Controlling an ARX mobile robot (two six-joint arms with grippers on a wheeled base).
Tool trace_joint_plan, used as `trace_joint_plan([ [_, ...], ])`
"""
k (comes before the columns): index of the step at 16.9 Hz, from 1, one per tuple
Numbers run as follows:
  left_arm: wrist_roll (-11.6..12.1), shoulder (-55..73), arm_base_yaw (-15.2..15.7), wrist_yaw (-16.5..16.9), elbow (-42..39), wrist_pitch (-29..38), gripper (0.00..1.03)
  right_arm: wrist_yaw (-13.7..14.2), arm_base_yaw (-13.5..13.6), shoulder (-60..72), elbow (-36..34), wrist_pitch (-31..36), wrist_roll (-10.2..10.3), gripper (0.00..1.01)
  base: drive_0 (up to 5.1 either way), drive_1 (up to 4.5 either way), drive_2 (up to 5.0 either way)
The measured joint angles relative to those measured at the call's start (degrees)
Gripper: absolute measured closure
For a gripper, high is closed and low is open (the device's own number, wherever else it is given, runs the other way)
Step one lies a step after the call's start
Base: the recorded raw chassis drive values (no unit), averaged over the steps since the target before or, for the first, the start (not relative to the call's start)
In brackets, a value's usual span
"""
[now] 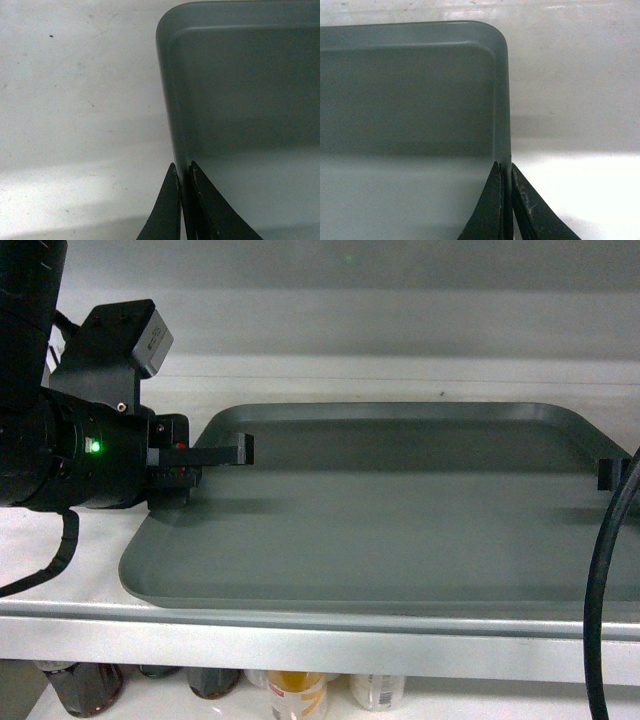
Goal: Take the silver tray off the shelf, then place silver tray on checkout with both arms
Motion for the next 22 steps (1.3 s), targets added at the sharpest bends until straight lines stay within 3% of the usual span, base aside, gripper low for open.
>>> trace_joint_plan([
  [13, 2.0, -9.0, -0.1, -0.9, 3.7, -8.1, 1.00, 1.2, 1.7, -9.1, 5.8, -13.7, 1.1, 0.98, 0.0, 0.00, 0.0],
  [22, 2.6, -9.2, -0.1, -0.3, 3.7, -12.6, 1.00, -0.2, 1.4, -8.6, 7.7, -22.4, 1.6, 0.98, 0.0, 0.00, 0.0],
])
